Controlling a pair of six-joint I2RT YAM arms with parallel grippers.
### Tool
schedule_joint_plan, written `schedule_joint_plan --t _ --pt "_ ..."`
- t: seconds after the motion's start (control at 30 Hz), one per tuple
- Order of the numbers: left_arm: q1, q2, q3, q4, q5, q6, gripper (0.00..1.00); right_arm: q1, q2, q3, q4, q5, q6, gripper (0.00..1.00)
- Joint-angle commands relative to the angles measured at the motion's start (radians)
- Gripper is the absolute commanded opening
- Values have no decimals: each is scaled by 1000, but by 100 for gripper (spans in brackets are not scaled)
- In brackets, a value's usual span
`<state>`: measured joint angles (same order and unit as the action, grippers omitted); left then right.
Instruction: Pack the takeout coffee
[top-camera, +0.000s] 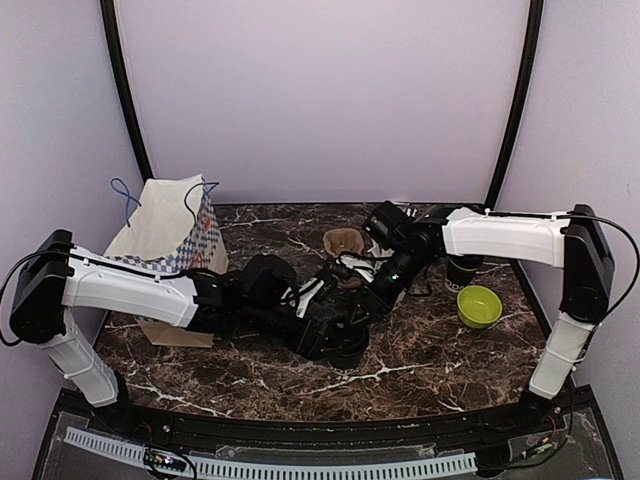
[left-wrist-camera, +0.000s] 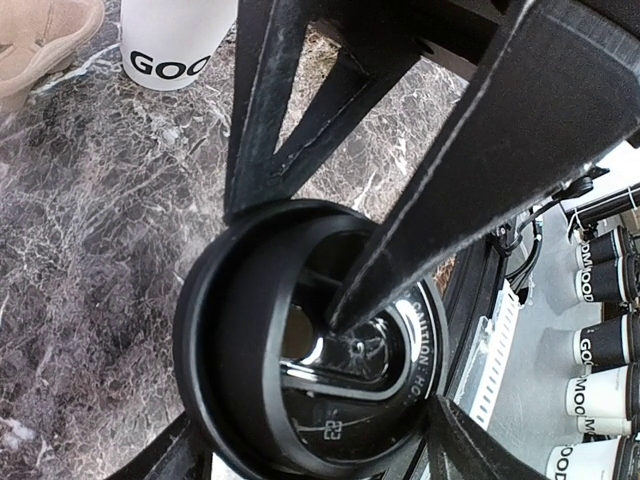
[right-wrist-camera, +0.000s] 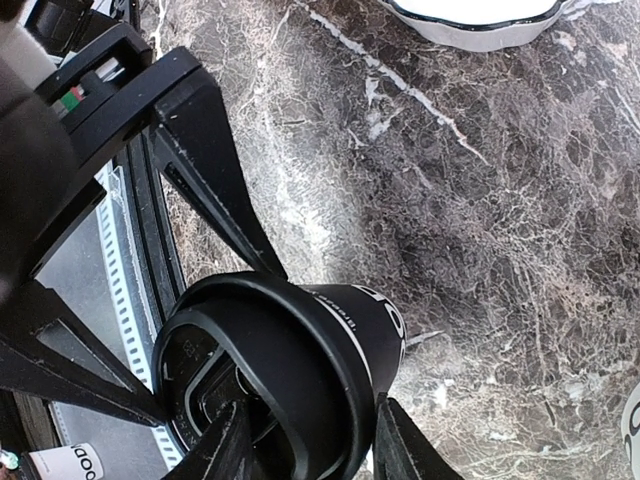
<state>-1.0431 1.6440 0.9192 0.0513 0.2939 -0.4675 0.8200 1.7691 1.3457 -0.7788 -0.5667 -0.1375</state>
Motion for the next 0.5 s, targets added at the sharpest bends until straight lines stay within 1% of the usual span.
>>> schedule_joint_plan --t 0.0,0.1,0.2,0.27,0.37,0.47 --pt "15 255 -107 -332 -355 -13 72 44 88 -39 -43 92 -9 41" --pt "5 247 -113 -325 -373 -19 72 45 77 -18 -55 96 -14 41" --pt "-5 232 -86 -336 -366 -3 71 44 74 0 -76 91 -32 42" --pt "-22 189 -62 -325 -350 11 72 44 61 27 -107 69 -69 46" --pt "-38 81 -26 -285 -329 26 74 44 17 54 -120 54 -94 54" --pt "-39 -8 12 -261 -298 32 77 44 -15 77 -134 47 -122 59"
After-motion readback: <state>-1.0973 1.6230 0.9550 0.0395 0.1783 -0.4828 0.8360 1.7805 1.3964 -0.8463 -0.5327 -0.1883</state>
